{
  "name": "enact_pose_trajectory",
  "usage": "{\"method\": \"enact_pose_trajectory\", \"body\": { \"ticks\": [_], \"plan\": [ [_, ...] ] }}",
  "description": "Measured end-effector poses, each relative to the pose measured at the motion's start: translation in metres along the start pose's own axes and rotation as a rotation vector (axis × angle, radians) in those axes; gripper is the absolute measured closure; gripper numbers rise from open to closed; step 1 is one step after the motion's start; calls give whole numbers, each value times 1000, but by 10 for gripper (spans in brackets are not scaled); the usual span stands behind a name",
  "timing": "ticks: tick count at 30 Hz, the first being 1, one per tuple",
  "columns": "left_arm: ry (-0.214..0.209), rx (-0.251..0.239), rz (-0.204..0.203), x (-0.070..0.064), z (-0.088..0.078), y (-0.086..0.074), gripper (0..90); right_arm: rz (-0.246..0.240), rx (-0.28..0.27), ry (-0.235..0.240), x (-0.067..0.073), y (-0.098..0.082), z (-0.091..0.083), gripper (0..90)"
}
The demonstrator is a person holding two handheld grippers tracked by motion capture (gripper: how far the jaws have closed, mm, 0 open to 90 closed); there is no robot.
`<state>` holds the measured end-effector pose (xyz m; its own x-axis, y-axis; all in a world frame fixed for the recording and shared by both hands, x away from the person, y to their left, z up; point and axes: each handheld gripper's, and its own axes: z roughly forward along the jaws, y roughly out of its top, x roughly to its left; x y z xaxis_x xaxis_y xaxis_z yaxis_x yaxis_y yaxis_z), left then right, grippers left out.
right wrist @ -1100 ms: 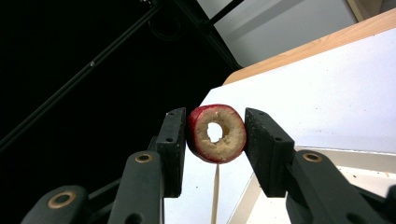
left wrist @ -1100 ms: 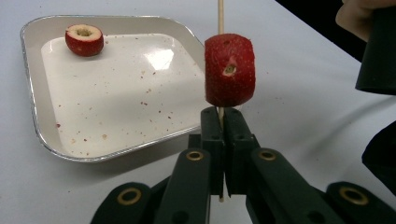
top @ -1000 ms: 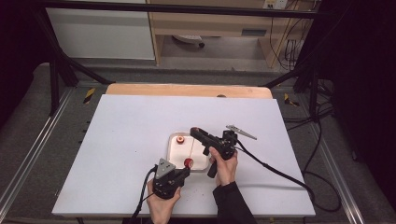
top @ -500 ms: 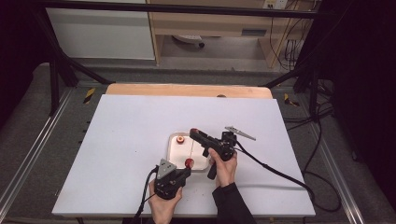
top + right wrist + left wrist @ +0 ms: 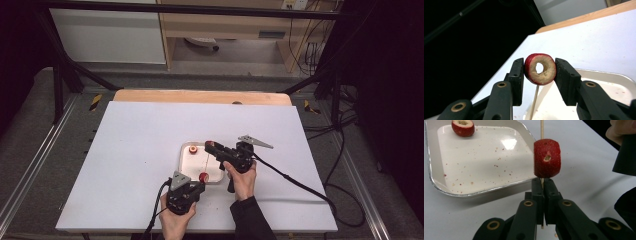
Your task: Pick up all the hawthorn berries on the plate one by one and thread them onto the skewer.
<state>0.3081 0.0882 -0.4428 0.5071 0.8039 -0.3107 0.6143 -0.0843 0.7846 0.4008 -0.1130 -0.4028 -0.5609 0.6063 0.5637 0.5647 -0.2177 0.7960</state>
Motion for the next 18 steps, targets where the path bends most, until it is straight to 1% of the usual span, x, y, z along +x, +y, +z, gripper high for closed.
{"method": "enact_pose_trajectory", "body": {
  "ticks": [4,6,8,10,12,14,15,17,18],
  "plan": [
    [5,29,9,-1,2,0,882,-58,39,0,-2,1,0,614],
    [9,30,3,-2,4,-1,884,-60,38,-2,-2,0,0,614],
    [24,13,-1,-2,7,-1,884,-22,28,5,0,0,0,614],
    [27,-13,-6,-3,8,-3,884,34,26,2,2,1,-1,614],
    [29,-35,-6,-3,5,-3,883,64,19,-2,2,3,-2,614],
    [27,-47,-13,-3,2,-4,884,91,12,5,1,4,-2,613],
    [26,-47,-9,-3,1,-4,884,100,14,9,1,4,-1,613],
    [23,-37,-7,-4,1,-5,885,114,15,17,1,3,0,613],
    [19,-33,-5,-4,1,-6,885,106,6,10,0,4,0,613]
  ]
}}
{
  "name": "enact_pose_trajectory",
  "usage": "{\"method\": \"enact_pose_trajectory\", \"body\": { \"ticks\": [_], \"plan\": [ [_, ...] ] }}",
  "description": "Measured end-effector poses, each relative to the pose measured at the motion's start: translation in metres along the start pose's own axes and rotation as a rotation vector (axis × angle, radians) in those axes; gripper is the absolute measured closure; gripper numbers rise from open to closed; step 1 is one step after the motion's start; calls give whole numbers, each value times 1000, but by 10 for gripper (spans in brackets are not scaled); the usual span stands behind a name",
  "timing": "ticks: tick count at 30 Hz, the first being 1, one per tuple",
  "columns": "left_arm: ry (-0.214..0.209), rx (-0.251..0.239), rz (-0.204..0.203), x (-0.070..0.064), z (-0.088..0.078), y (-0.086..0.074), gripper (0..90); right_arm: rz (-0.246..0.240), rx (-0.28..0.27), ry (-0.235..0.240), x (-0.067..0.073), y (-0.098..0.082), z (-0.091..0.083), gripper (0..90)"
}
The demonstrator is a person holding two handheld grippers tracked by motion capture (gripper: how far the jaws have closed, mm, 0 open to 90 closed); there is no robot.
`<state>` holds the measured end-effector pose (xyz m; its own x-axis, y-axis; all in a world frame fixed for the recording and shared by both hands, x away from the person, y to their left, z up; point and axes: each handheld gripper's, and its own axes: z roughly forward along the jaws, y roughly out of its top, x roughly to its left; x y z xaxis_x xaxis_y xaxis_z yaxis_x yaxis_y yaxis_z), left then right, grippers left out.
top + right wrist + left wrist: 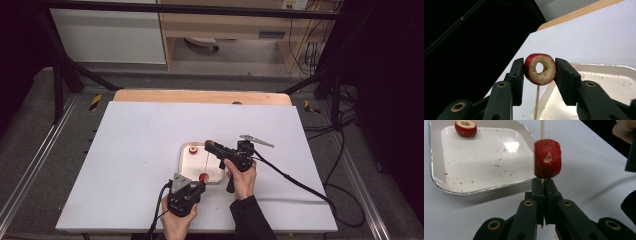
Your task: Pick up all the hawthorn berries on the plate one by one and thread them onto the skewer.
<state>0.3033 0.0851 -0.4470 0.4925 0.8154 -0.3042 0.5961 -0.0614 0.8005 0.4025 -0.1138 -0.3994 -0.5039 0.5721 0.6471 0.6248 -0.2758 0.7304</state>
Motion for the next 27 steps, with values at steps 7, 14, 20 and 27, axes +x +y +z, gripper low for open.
{"method": "enact_pose_trajectory", "body": {
  "ticks": [7,14,20,27],
  "plan": [
    [-6,-6,-13,1,-1,2,885,-2,6,8,0,0,0,614],
    [-20,-45,-68,-4,-2,3,885,28,-17,9,1,-5,2,614],
    [-25,-37,-91,-3,3,3,885,4,-23,2,2,-8,1,614],
    [-3,-57,-62,-4,4,2,886,21,-9,-5,3,-3,-4,614]
  ]
}}
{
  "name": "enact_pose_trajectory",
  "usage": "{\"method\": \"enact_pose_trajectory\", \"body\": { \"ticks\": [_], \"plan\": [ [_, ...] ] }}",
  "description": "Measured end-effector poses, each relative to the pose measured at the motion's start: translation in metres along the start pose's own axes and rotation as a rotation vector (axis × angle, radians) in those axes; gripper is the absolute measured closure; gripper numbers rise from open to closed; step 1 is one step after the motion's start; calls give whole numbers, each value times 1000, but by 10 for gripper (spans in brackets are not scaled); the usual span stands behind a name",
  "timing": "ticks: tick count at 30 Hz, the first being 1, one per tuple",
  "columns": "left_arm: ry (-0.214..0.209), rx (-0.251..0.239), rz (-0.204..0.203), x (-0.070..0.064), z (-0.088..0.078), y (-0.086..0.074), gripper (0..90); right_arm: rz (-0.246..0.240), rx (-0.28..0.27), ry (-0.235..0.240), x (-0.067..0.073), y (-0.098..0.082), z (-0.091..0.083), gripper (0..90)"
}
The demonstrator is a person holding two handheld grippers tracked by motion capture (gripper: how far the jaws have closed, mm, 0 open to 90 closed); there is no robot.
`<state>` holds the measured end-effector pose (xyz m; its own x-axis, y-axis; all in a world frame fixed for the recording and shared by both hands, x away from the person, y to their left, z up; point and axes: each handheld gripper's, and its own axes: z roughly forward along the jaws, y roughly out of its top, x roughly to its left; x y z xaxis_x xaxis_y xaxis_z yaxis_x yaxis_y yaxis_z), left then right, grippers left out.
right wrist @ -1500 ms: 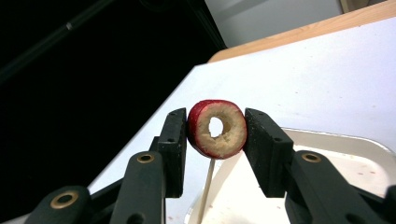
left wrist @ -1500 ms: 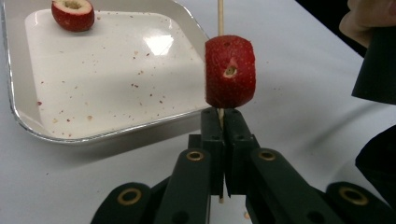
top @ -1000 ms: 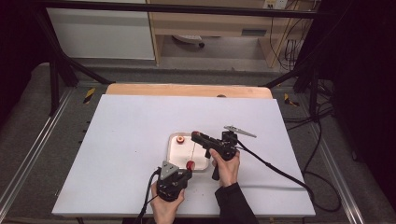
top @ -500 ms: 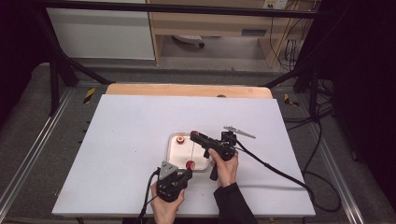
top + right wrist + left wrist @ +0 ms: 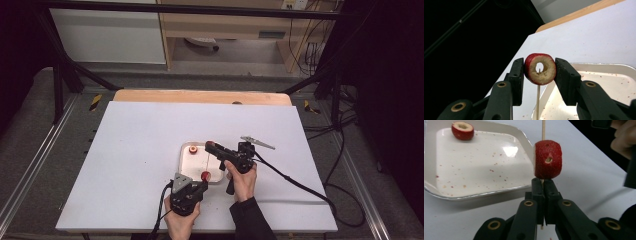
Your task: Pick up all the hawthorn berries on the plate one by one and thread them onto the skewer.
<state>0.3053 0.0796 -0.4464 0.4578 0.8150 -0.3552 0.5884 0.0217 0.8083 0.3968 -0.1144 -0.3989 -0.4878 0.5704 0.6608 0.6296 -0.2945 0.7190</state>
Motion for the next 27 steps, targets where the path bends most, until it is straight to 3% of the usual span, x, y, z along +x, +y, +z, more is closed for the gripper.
{"method": "enact_pose_trajectory", "body": {
  "ticks": [4,7,12,17,27],
  "plan": [
    [-1,-8,-7,-1,3,3,886,29,-21,4,0,2,-2,614],
    [12,-34,18,-7,3,2,886,32,-32,5,0,2,-2,614],
    [3,-53,-3,-7,-2,3,887,44,-48,25,0,3,-1,615],
    [-7,-32,-26,-5,-3,1,887,7,-66,7,-1,3,0,615],
    [-5,-52,-85,-5,-2,11,887,-19,-18,15,-2,-7,3,615]
  ]
}}
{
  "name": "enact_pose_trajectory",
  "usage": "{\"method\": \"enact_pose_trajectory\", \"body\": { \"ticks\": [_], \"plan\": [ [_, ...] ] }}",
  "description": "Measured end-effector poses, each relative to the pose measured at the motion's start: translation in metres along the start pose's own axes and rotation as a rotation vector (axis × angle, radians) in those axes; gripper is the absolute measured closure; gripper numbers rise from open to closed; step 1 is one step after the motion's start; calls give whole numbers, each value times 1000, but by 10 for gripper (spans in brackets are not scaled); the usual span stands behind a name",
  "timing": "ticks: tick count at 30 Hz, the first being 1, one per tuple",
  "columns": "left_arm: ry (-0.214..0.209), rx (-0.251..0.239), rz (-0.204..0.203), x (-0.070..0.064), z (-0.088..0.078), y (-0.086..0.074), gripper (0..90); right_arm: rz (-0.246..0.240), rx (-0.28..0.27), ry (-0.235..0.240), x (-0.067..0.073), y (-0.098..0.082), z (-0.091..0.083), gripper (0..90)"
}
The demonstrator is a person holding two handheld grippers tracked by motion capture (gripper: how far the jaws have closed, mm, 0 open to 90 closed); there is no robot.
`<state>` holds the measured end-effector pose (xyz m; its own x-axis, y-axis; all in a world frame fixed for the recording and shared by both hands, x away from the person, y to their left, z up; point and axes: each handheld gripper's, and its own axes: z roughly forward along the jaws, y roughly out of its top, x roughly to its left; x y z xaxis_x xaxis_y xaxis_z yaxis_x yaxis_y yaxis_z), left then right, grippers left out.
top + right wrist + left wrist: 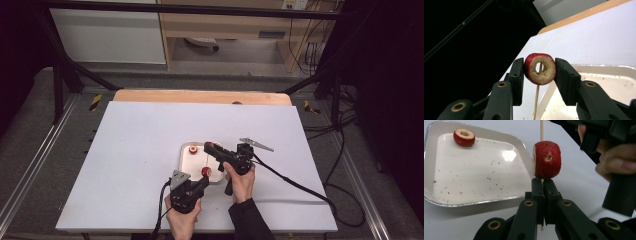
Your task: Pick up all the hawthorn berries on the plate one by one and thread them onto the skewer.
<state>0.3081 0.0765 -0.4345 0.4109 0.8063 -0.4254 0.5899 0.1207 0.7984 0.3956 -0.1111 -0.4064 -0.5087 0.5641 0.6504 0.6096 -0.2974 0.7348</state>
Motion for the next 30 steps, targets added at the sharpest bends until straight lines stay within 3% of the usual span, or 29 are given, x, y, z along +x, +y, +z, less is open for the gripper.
{"method": "enact_pose_trajectory", "body": {
  "ticks": [15,20,24,26,30],
  "plan": [
    [-2,6,26,5,5,15,885,-22,88,13,4,-13,-2,614],
    [0,7,55,8,5,12,885,-54,65,-4,4,-14,-2,607],
    [11,17,76,18,1,10,884,-98,65,-10,5,-9,-7,517],
    [8,14,80,22,-1,10,885,-112,90,1,5,-6,-9,505],
    [21,19,130,26,-6,9,884,-156,117,-21,4,-3,-11,407]
  ]
}}
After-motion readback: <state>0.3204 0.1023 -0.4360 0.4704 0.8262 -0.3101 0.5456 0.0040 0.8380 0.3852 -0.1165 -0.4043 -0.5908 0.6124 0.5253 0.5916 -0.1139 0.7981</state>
